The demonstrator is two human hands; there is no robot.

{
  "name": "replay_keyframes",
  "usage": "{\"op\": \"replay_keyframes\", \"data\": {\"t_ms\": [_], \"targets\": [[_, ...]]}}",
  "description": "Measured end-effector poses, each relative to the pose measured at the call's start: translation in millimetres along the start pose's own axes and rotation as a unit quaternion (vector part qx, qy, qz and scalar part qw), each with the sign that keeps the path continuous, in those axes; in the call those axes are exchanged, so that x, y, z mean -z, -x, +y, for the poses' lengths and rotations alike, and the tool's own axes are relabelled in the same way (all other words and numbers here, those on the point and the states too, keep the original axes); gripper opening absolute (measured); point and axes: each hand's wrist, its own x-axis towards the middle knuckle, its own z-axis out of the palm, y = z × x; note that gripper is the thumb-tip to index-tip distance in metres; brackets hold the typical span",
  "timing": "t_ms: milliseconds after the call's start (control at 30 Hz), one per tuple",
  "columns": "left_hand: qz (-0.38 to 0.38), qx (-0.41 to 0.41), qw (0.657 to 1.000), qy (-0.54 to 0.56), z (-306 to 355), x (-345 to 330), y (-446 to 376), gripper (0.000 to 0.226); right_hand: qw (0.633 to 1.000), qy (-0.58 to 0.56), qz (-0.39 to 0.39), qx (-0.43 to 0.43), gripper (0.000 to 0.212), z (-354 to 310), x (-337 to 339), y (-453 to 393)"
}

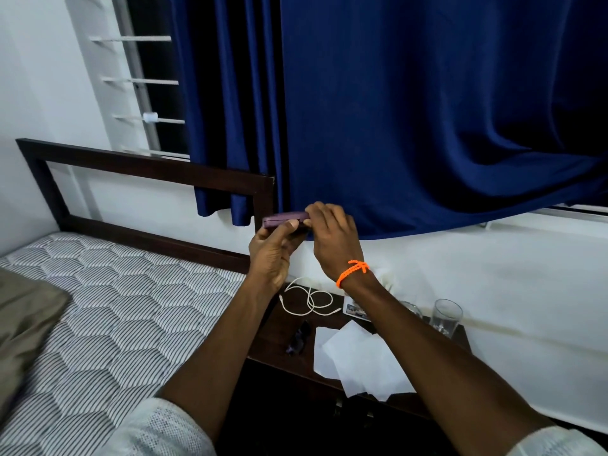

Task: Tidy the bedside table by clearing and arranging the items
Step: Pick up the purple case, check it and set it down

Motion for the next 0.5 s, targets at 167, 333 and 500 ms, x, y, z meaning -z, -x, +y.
{"op": "replay_keyframes", "data": {"t_ms": [167,333,500], "targets": [[-0.006,-0.005,1.000,0.000,5,-6,2,0.047,1.000,-0.001,0.013,-0.002,0.043,0,1,-3],[-0.003,-0.005,1.000,-0.006,8,-12,5,0.044,1.000,0.004,0.026,0.001,0.044,1,6,-5],[-0.010,-0.006,1.000,-0.013,5,-14,6,0.055,1.000,0.003,0.031,-0.002,0.037,8,10,-10]]}}
